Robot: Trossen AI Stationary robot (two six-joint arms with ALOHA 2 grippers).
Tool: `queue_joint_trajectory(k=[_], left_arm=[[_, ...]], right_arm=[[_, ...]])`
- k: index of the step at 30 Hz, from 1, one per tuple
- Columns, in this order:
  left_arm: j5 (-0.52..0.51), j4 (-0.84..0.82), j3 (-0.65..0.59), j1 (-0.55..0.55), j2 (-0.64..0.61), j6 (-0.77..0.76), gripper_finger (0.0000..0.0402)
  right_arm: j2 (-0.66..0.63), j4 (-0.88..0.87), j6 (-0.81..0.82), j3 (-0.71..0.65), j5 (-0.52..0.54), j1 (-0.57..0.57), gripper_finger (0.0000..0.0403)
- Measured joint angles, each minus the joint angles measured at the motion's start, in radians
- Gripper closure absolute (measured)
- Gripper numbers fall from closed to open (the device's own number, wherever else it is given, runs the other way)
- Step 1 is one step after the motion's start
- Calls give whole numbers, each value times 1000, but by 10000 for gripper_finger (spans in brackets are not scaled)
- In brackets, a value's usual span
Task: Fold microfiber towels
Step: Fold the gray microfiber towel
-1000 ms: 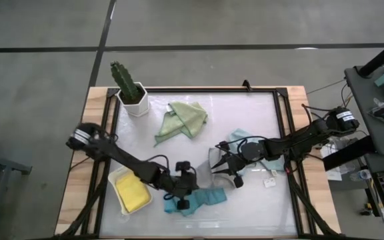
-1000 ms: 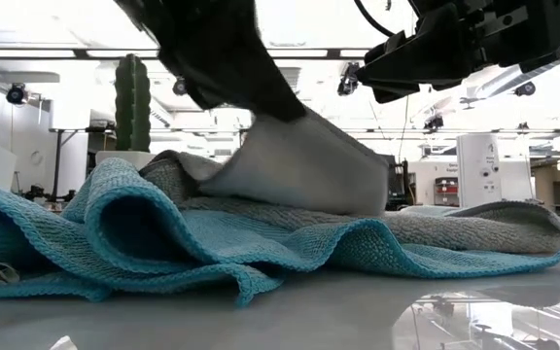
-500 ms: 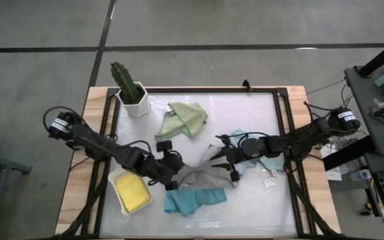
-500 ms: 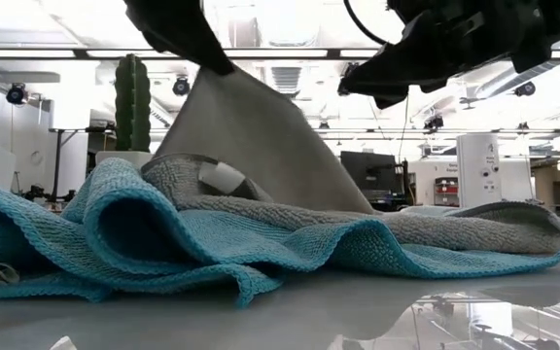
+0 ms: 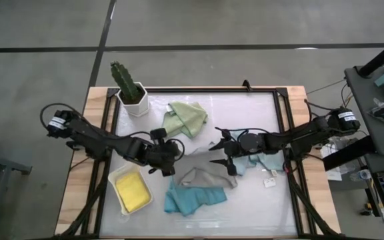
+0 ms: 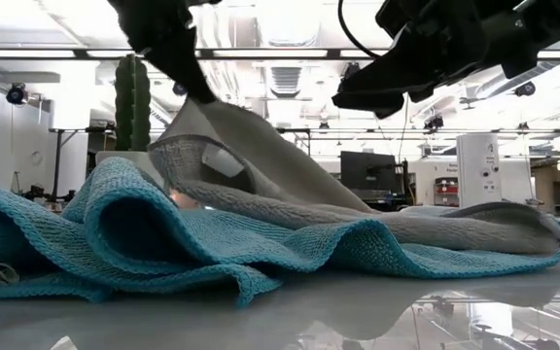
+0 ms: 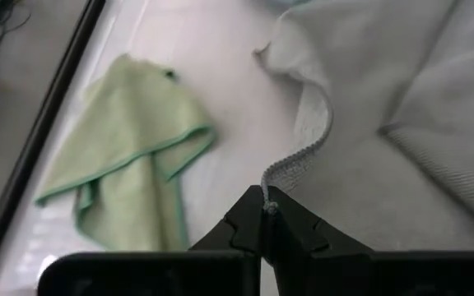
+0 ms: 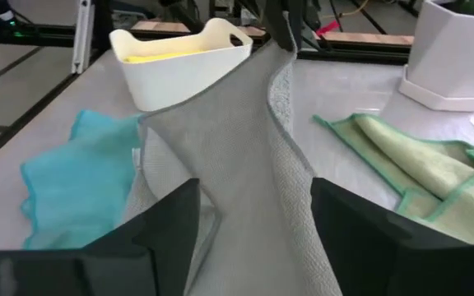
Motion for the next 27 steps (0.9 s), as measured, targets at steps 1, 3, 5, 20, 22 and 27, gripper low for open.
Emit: queue_joint_trajectory(k=[1, 3, 5, 20, 22, 27], left_arm=[[-1, -17, 0, 10, 0, 2, 402], [-5, -55, 0, 33, 0, 3, 402], [-8, -89, -1, 54, 0, 7, 402], [-10, -97, -66, 165, 0, 67, 402], [-10, -95, -93, 176, 1, 49, 402], [1, -62, -177, 189, 3, -11, 401]], right_arm=[[0, 0, 0, 0, 0, -4, 172], [0, -1, 2, 0, 0, -9, 166], [0, -2, 6, 0, 0, -13, 163], [1, -81, -22, 0, 58, -88, 166], [1, -81, -31, 0, 58, -98, 165], [1, -85, -29, 0, 49, -104, 167]])
